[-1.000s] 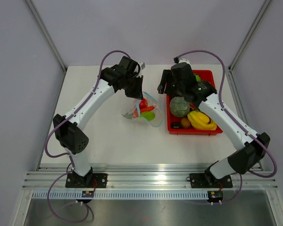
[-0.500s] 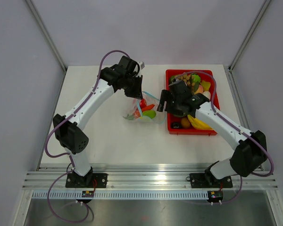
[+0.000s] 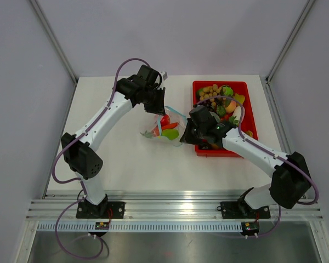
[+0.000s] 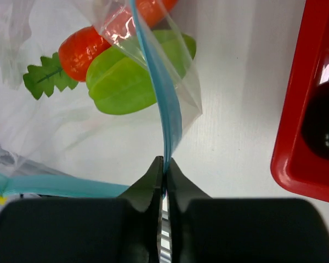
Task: Place the food in the zip-top bag and seal the zipper
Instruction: Adjust the zipper food storage bag at the center of the board.
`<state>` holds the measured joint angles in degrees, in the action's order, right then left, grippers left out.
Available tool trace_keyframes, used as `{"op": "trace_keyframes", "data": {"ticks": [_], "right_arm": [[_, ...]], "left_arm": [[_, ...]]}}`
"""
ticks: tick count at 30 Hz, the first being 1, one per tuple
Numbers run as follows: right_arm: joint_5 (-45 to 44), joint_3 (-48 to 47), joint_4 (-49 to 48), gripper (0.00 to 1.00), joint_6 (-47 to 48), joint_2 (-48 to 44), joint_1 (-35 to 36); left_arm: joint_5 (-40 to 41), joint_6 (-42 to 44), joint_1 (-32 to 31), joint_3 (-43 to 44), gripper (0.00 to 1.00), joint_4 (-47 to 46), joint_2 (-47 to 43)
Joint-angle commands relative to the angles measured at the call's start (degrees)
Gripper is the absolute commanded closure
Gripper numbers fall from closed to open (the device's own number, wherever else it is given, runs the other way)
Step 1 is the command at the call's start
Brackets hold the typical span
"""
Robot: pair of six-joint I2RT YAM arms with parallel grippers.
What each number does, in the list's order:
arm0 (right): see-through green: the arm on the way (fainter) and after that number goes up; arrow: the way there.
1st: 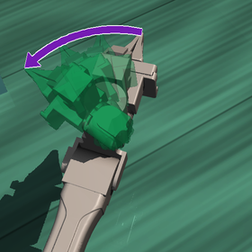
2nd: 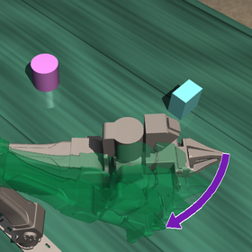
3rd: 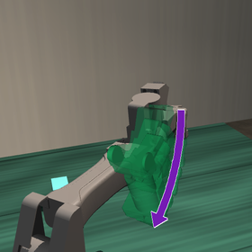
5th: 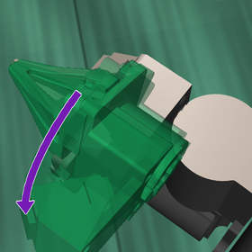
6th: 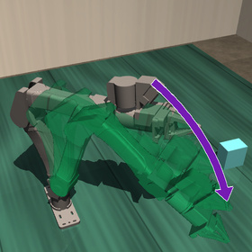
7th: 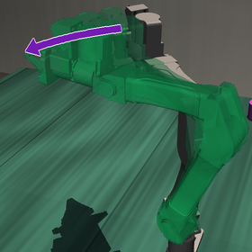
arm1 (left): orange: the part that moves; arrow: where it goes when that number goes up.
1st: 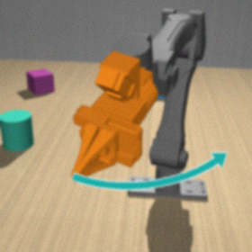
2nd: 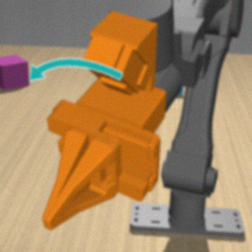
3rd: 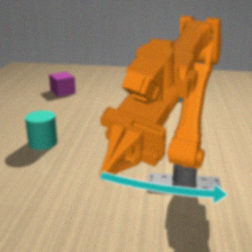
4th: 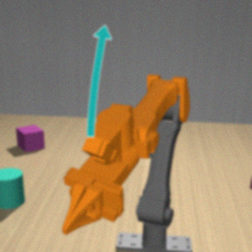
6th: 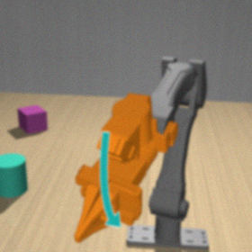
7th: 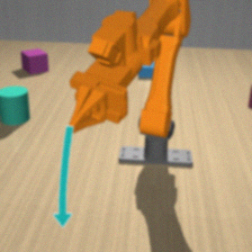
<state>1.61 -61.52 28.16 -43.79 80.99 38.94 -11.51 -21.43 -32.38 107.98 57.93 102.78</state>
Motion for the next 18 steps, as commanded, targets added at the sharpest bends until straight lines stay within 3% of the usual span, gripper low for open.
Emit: {"op": "trace_keyframes", "data": {"ticks": [1, 3, 4, 8, 13, 18], "right_arm": [[-1.25, -7.08, -2.07, 0.94, -0.08, 1.89, 0.35], [-5.54, -13.33, 3.00, 1.00, 4.56, 3.82, 0.35], [-6.17, -20.50, 4.60, 1.00, 6.24, 4.52, 0.35], [-4.17, -33.30, 8.75, 1.00, 11.70, 7.77, 0.35], [-2.13, -30.44, 7.79, 1.00, 12.06, 9.80, 0.35], [-6.52, -24.35, 6.55, 1.00, 11.71, 15.94, -0.70]], "left_arm": [[1.04, 0.25, 0.56, 2.84, 1.00, 0.25, -3.73], [2.71, 1.13, 1.88, 3.55, 1.00, 1.56, -3.82], [3.50, 1.39, 2.75, 3.98, 1.00, 2.09, -4.08], [5.44, 2.35, 9.25, 8.46, 1.00, 5.08, -6.35], [6.50, 2.18, 11.02, 7.16, 1.00, 4.47, -9.61], [5.70, 1.30, 11.02, -3.91, 1.00, -0.01, -8.75]]}}
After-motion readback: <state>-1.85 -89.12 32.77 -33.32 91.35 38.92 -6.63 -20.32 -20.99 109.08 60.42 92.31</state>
